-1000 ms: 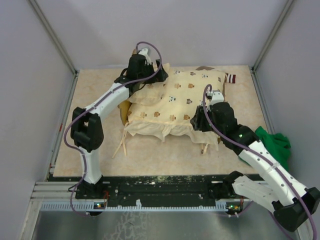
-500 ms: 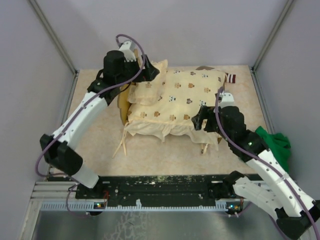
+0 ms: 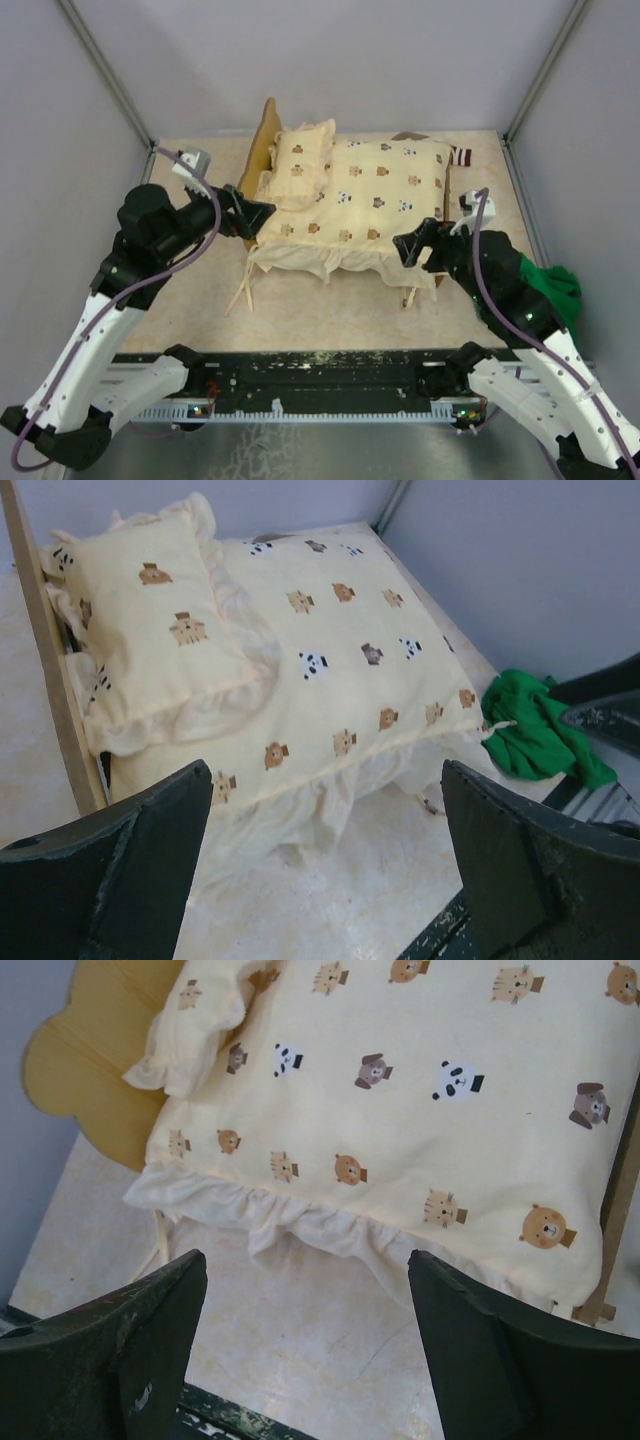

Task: Set up the pet bed

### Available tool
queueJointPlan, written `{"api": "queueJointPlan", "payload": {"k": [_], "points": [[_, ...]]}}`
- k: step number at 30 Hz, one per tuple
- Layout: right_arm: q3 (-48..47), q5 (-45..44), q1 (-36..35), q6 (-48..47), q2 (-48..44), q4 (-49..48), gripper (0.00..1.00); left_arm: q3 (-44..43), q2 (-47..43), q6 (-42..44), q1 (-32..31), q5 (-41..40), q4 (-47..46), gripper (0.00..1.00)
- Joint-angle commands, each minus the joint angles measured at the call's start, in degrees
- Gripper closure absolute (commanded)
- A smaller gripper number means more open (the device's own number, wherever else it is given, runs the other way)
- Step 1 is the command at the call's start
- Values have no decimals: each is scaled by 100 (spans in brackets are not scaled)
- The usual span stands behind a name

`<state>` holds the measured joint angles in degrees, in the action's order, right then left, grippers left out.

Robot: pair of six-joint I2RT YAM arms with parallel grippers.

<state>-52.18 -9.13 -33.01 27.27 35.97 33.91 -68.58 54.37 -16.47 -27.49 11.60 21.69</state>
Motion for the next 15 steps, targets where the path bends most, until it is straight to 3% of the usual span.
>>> {"api": "queueJointPlan", "payload": {"k": [1,7,15], "points": [[102,267,-47,295,-339,-378,18,640,-804,-204,15,227,-119,0],[435,262,-47,505,-578,-523,18,1447,-1252,-339,15,-96,-105,0],[541,164,-47,553,-670,-488,18,1355,-1193,-316,15,-16,-34,0]]}}
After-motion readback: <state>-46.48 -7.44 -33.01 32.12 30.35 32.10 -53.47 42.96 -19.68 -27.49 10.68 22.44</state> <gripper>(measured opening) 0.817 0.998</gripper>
